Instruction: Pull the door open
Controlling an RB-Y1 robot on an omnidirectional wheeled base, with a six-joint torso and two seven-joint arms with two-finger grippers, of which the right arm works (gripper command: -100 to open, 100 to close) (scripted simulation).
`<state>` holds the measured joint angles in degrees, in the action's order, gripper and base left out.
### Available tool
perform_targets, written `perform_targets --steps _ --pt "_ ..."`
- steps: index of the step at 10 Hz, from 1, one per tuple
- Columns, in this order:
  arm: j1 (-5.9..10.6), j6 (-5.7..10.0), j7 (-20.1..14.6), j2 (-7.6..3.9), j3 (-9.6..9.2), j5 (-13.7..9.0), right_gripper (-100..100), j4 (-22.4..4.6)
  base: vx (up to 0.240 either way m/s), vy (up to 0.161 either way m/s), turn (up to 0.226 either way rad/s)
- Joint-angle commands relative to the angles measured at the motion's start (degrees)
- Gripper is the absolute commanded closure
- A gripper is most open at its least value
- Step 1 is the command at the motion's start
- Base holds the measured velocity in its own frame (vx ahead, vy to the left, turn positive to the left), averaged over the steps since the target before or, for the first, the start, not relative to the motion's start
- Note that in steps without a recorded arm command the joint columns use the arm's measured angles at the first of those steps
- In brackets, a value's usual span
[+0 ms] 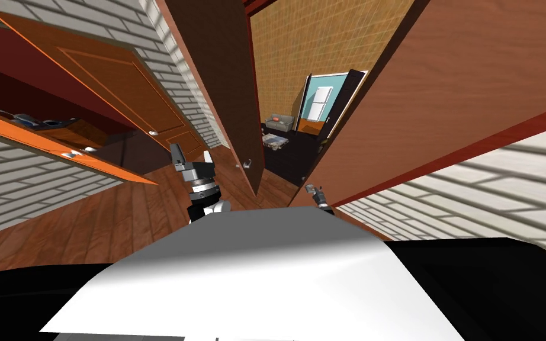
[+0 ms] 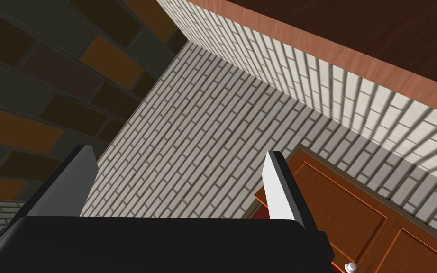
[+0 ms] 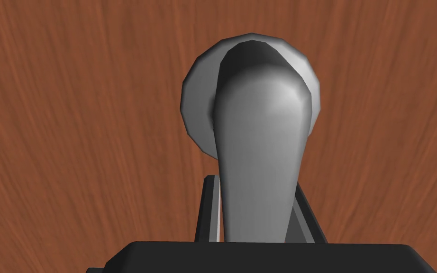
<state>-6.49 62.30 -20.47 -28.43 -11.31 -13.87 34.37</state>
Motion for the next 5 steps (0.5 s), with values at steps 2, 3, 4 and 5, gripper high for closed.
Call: perform_targets --steps 2,3,4,5 --pt "-0.92 2.18 -0.6 -0.53 -0.71 -0.1 100 -0.8 -0.164 -0.065 0.206" --pt "-1.29 3.07 -0.8 -0.75 -1.01 -0.2 100 -1.1 -0.201 -0.091 0.180" --pt "-1.70 4.03 -1.1 -0.98 -1.32 -0.2 100 -1.5 -0.222 -0.061 0.194" --pt "-2.11 5.01 -1.3 -1.22 -1.64 -0.3 100 -1.9 -0.226 -0.063 0.203"
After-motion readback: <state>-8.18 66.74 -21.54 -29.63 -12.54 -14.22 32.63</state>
